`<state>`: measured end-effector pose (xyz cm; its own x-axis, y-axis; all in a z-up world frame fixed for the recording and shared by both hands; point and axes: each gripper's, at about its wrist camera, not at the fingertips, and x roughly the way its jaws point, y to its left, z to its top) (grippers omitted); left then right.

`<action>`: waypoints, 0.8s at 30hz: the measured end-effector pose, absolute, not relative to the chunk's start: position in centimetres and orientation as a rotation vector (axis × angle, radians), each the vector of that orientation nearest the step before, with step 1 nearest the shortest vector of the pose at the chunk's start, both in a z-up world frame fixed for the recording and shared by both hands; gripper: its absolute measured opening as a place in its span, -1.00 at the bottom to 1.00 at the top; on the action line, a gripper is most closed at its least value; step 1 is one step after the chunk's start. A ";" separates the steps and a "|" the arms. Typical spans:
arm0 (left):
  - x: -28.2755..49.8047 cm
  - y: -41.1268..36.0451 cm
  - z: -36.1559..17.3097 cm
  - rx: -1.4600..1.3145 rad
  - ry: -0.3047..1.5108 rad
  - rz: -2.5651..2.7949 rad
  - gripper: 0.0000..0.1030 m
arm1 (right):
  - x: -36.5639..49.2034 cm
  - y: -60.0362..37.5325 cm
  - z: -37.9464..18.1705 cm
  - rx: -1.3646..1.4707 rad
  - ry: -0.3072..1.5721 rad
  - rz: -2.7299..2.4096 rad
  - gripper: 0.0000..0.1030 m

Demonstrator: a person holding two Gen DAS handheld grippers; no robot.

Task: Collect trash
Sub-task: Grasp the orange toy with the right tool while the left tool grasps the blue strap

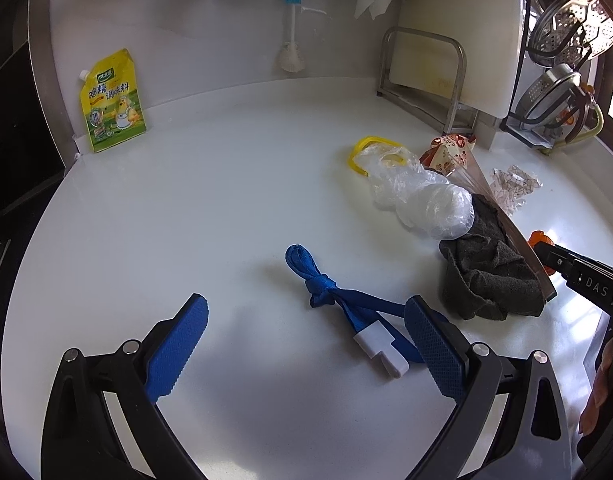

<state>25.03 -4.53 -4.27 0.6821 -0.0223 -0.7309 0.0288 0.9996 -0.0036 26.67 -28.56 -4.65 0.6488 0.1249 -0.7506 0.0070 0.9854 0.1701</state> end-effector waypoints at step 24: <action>28.2 -7.0 -6.3 0.105 0.914 0.067 0.88 | 24.7 -30.9 -3.3 0.241 0.784 0.055 -0.67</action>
